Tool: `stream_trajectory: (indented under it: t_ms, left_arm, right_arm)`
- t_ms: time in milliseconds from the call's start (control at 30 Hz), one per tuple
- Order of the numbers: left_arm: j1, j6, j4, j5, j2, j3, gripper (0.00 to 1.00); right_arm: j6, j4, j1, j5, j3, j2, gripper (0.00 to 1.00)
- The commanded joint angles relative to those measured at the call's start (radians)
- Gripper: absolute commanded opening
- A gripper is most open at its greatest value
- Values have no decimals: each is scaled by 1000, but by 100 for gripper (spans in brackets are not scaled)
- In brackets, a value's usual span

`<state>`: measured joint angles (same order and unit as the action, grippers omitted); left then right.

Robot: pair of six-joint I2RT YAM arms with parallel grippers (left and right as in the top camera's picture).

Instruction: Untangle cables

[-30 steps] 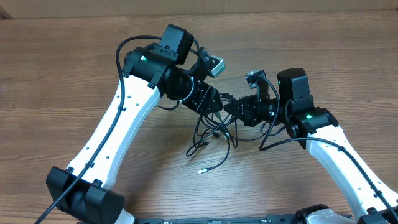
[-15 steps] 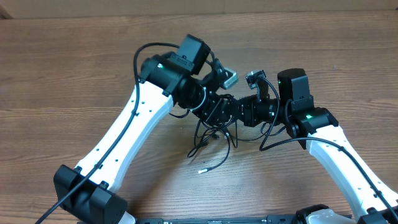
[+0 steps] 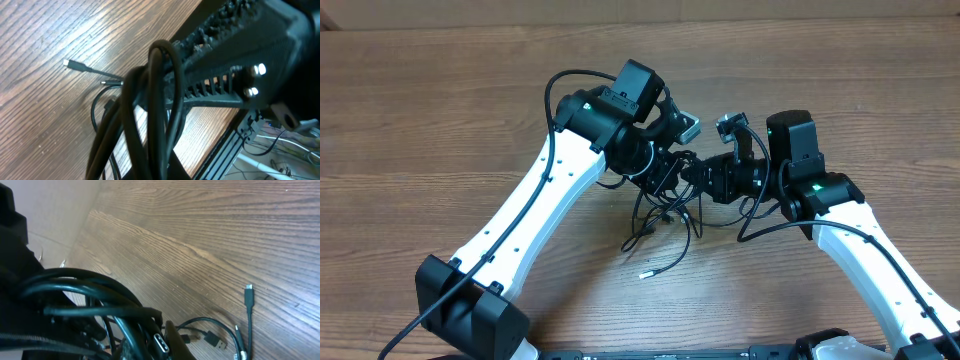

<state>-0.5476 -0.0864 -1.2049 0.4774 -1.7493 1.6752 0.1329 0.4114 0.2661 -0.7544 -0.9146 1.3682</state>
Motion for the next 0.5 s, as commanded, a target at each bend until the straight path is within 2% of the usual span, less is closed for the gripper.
stream_trajectory:
  t_ms: [0,33,67,200,300,400,467]
  left_arm:
    - [23,12,-31,-2,-1,107,4]
    - [30,12,-47,-2,-1,134,4]
    - [39,11,-65,-3,-1,165,4]
    - [74,2,-127,-3,-1,255,4]
    - [103,-1,-160,0,-1,280,4]
    - [114,-15,-191,6,-1,281,4]
    - [116,-26,-208,5,-1,281,4]
  right_arm:
    - [1,4,-3,-5,-1,1,20]
    - [1,7,-3,3,-1,1,30]
    - [1,12,-3,16,-1,1,35]
    - [1,51,-3,95,-1,1,50]
    - [1,67,-3,117,-1,1,51]
    - [11,80,-3,179,-1,1,45]
    - [81,101,-3,287,-1,1,42]
